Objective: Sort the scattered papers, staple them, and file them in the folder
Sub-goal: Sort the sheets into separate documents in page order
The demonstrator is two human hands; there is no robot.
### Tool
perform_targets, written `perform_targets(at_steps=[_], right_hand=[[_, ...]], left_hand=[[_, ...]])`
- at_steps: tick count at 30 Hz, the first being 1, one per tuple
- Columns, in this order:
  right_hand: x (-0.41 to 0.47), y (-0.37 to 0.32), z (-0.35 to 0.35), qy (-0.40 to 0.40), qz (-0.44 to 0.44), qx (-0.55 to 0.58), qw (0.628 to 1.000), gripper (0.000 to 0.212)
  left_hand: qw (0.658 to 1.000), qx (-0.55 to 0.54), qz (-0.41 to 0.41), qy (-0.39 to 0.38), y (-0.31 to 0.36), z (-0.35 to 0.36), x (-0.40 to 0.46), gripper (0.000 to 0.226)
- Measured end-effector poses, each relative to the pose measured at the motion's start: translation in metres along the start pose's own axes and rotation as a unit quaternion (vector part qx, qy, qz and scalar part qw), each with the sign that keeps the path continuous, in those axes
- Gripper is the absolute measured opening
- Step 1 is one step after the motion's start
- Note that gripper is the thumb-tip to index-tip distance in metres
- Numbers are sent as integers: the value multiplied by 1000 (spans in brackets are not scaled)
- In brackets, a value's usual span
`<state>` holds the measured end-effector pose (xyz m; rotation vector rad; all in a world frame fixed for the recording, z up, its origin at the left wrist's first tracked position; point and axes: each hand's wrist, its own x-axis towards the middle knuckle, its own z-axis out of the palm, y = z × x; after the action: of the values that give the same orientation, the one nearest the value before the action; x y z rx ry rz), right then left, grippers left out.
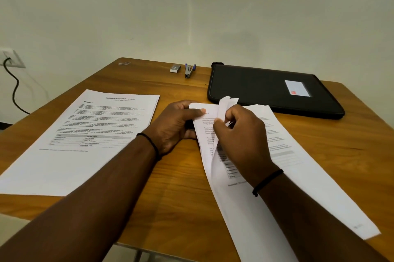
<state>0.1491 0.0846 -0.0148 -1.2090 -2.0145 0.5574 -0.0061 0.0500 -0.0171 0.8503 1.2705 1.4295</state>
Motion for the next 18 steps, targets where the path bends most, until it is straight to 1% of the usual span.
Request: perform_targets(at_steps=[2,5,7,10,11,14,15,16,17,18], right_hand=[[1,1,-3,18,12,2,1000,32],[3,4,-7,29,21,-12,999,33],[5,5,-7,31,17,-22,999,32],[6,7,-7,22,21,-34,999,22],[6,6,-7,17,26,-29,999,24],[5,5,-11,2,9,29,1000,57],[5,5,-12,-7,-2,37,999,62],[5,6,-11,-16,-13,27,999,59],[5,7,-11,-21,-26,1,999,47],[5,7,-9,-20,-36,-32,999,32]], left_hand=[[1000,-12,0,6,2,-2,0,19],[1000,-22,7,2,4,-3,-2,28],[1000,-13,13,-2,3,-5,-2,30],[999,-22,17,-20,3,-7,-2,30],[999,-30,20,-30,4,-7,-3,31],[996,-36,39,-69,3,-7,-4,34],[996,-30,45,-78,2,-7,-4,36],[995,-23,49,-82,2,-6,-5,37],[995,-16,52,-82,2,-5,-5,38],[995,-12,54,-80,1,-5,-5,37]])
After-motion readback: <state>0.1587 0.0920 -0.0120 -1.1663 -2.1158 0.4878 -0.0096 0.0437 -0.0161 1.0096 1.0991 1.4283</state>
